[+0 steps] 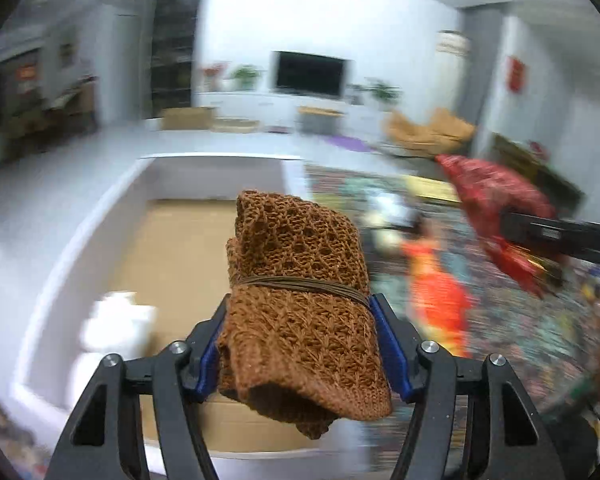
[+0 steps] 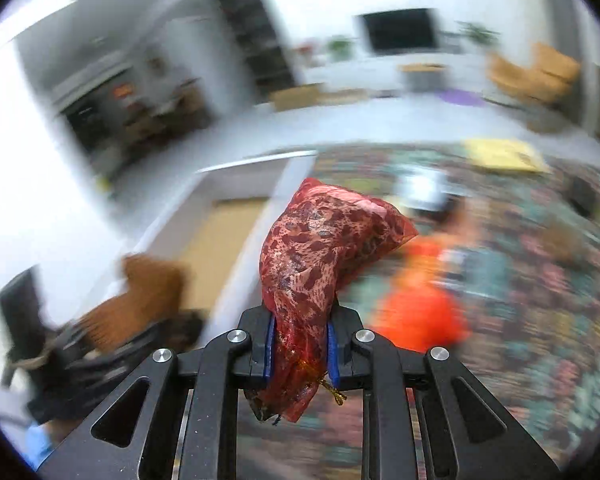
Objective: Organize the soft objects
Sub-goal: 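Open both tools over the white box to drop both bags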
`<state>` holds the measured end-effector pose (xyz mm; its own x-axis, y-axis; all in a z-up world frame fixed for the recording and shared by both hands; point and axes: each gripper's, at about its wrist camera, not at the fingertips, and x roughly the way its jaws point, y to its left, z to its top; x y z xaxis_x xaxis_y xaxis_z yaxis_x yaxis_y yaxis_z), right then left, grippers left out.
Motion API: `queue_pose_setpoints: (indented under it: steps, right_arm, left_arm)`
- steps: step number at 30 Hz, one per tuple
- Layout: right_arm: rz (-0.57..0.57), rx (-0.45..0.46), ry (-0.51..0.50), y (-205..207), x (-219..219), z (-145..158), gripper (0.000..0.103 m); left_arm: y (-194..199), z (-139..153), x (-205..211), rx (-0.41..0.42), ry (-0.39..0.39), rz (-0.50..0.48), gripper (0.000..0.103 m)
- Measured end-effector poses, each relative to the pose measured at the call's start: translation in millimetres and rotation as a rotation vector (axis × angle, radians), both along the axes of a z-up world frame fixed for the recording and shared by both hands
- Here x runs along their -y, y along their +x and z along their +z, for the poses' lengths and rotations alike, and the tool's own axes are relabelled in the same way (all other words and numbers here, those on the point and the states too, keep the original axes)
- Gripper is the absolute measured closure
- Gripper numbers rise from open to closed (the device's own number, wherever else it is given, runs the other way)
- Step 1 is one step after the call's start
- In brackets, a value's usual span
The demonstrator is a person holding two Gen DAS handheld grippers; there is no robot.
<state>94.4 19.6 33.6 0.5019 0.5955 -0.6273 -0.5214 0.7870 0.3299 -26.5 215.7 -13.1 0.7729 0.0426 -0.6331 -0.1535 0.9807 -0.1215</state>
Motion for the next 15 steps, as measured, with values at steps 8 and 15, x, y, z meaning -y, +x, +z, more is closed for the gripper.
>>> queue_pose_setpoints:
  steps: [8, 15]
  right_arm:
    - [0.073, -0.049, 0.066, -0.6, -66.3, -22.8, 0.024]
    - [-0.301, -0.049, -0.365, 49.6, 20.9, -100.4, 0.024]
  left_arm:
    - [-7.3, -21.1, -69.0, -0.064, 0.007, 0.253, 0.007]
    - [-7.1, -23.9, -21.3, -0.023, -0.054, 0.137, 0.007]
